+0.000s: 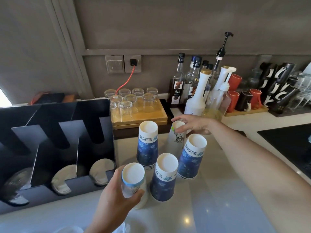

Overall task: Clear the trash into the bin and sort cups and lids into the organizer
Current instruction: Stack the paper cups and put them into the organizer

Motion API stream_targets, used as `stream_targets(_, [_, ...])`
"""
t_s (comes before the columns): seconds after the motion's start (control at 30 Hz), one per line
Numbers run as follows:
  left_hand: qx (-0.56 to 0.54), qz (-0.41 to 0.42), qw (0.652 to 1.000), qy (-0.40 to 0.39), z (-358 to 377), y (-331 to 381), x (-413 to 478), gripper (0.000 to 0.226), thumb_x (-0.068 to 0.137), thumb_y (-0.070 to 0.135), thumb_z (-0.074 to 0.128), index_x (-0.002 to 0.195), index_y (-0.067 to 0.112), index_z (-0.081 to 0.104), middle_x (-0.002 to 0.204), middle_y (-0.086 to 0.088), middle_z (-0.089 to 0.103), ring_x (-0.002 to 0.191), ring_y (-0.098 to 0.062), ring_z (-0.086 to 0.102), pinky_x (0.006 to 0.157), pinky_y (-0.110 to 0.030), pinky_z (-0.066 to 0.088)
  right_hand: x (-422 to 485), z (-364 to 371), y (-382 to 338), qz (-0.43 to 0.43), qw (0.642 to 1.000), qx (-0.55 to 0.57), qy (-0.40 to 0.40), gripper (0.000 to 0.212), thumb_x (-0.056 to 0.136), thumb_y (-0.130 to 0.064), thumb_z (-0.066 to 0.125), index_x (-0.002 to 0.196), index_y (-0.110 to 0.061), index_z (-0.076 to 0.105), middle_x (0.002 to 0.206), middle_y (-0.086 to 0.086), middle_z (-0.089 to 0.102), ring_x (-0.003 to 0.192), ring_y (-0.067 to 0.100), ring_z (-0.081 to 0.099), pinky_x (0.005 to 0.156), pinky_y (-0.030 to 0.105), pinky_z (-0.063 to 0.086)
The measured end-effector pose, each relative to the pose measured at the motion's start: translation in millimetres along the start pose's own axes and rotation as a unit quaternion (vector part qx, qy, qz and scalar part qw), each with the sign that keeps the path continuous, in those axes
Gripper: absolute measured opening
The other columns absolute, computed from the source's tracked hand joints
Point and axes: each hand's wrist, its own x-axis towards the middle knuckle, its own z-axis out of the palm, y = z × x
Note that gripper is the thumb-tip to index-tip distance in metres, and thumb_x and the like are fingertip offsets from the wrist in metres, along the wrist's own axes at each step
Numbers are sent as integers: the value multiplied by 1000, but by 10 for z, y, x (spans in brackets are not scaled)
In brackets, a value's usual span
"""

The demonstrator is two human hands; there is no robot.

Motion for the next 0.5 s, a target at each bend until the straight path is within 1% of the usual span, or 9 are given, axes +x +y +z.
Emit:
stream_targets(0.03, [-4, -2, 1000, -2, 1, -3, 3, 76, 60, 40, 83, 120, 61, 43, 117, 36, 60, 109, 8, 57, 85, -21, 45, 4, -1, 19, -6, 1000, 0, -4, 55, 81, -21, 82, 129, -38, 60, 136, -1, 54, 124, 24, 52, 101, 49, 50])
stream_targets(0.07, [-5, -3, 1000, -5, 4, -8, 6, 76, 59, 41, 83, 120, 61, 43, 118, 35, 60, 109, 8, 57, 86, -22, 46, -1, -4, 28, -14, 1000, -4, -2, 49, 81, -23, 79, 123, -41, 64, 134, -1, 53, 121, 23, 52, 94, 47, 53])
stream_targets(0.13, [-3, -4, 1000, -8, 3, -12, 11, 76, 56, 47, 81, 121, 61, 43, 119, 35, 60, 110, 7, 58, 87, -24, 48, -9, -16, 17, -28, 999, -28, 24, 41, 73, -24, 74, 109, -43, 70, 131, -2, 52, 115, 21, 55, 75, 38, 56])
stream_targets(0.17, [0, -4, 1000, -7, 2, -12, 15, 77, 55, 51, 80, 121, 61, 43, 119, 35, 60, 110, 6, 58, 87, -25, 48, -1, -28, 2, -33, 997, -52, 39, 38, 68, -24, 72, 102, -42, 72, 129, -2, 53, 111, 20, 58, 68, 34, 56])
stream_targets(0.2, [3, -3, 1000, -6, 3, -16, 20, 77, 54, 52, 79, 121, 62, 42, 119, 35, 59, 110, 6, 58, 87, -25, 49, 11, -38, -20, -35, 994, -84, 53, 36, 64, -24, 72, 97, -41, 72, 128, -2, 54, 107, 19, 61, 65, 31, 56])
stream_targets(0.27, [8, 0, 1000, -7, 6, -28, 22, 78, 54, 52, 79, 122, 62, 41, 120, 37, 58, 111, 8, 56, 87, -25, 49, 33, -60, -63, -27, 983, -169, 69, 32, 63, -28, 80, 91, -39, 69, 122, -5, 54, 99, 16, 64, 60, 28, 57])
stream_targets(0.37, [7, -2, 1000, -9, -4, -36, 18, 78, 58, 44, 84, 122, 62, 42, 120, 37, 58, 112, 9, 55, 86, -25, 48, 32, -142, -68, 14, 944, -321, 73, 42, 64, -40, 89, 97, -35, 63, 116, -2, 56, 95, 15, 61, 56, 27, 52])
stream_targets(0.43, [7, -5, 1000, -16, -10, -41, 26, 79, 62, 37, 87, 121, 63, 42, 121, 37, 57, 113, 9, 54, 87, -26, 49, 9, -199, -40, 50, 929, -360, 74, 52, 64, -40, 88, 109, -32, 64, 122, 1, 58, 95, 19, 62, 56, 27, 50])
stream_targets(0.5, [1, -10, 1000, -23, -15, -48, 25, 78, 64, 34, 88, 122, 61, 43, 122, 35, 58, 113, 7, 55, 90, -29, 51, -38, -246, -1, 79, 920, -377, 76, 62, 67, -32, 86, 124, -26, 63, 122, 9, 63, 76, 17, 61, 53, 26, 45])
